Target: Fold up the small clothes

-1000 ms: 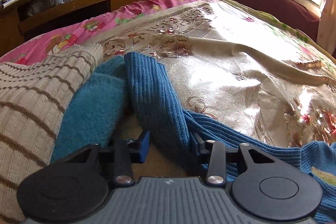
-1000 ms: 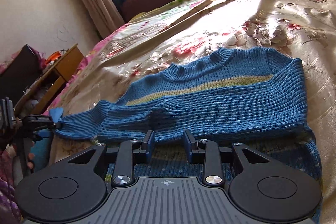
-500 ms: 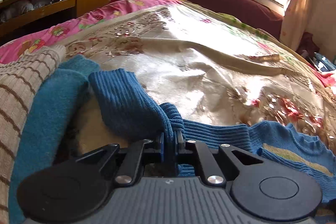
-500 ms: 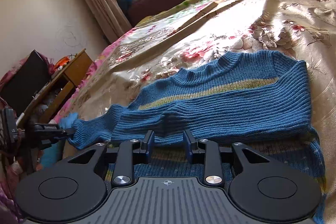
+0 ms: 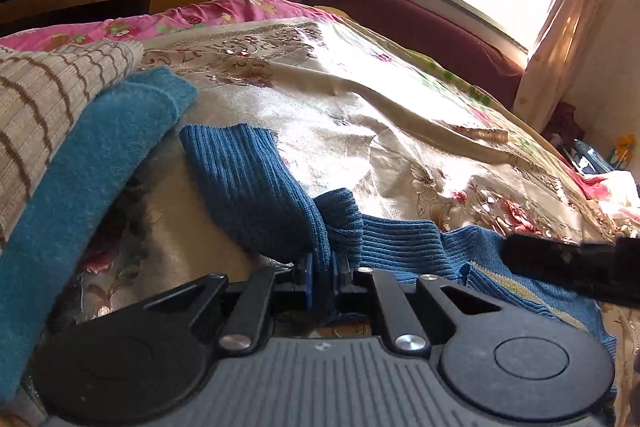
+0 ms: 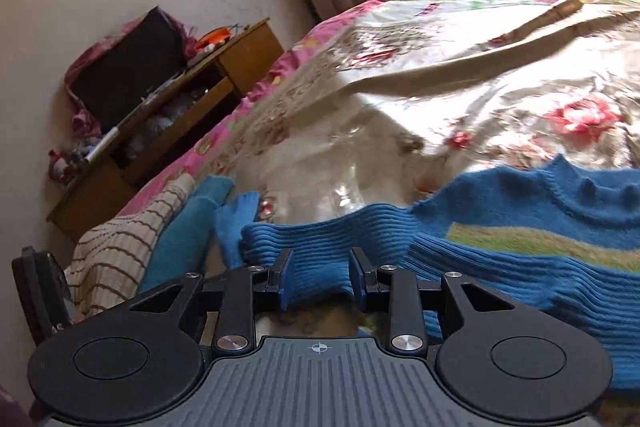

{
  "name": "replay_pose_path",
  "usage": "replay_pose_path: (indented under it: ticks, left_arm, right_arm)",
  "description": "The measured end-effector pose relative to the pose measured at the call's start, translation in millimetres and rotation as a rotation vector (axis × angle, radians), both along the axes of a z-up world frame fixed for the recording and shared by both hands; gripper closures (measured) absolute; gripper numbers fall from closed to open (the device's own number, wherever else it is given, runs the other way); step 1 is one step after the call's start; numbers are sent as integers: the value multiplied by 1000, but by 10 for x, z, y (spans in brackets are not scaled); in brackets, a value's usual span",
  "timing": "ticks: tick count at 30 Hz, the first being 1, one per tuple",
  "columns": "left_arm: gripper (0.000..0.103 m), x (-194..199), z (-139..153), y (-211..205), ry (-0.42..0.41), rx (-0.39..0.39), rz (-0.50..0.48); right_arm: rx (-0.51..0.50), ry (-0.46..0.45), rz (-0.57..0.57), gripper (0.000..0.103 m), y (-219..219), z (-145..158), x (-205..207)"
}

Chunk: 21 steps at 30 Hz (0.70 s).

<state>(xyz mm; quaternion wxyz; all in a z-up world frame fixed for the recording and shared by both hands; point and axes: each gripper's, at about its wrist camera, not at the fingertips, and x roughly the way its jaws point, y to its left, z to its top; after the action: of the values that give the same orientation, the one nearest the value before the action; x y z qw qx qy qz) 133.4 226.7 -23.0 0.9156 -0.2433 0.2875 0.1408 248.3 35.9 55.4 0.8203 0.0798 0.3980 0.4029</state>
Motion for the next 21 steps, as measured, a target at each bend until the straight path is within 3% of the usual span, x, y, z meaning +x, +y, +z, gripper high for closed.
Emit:
replay_pose_path:
  ticks: [7, 12, 16, 18, 19, 21]
  left_arm:
    - [88, -40, -134, 102, -14, -26, -10]
    - [88, -44, -172, 142, -21, -43, -24]
    - [90, -70, -191, 125, -14, -30, -30]
    - [90, -60, -191, 132, -15, -38, -28]
    - [90, -61, -185, 121, -16, -37, -27]
    - [90, -62, -172, 88, -17, -29, -31]
  right_arm:
    - [-62, 87, 124, 72, 1117, -153, 331]
    - [-103, 134, 152, 72, 1583, -334, 384]
    - [-144, 141, 154, 72, 1711, -428, 337]
    - [-136, 156, 140, 79, 1666, -431, 337]
    - [-124, 162, 136, 90, 1627, -416, 343]
    - [-101, 153, 121, 93, 1526, -357, 329]
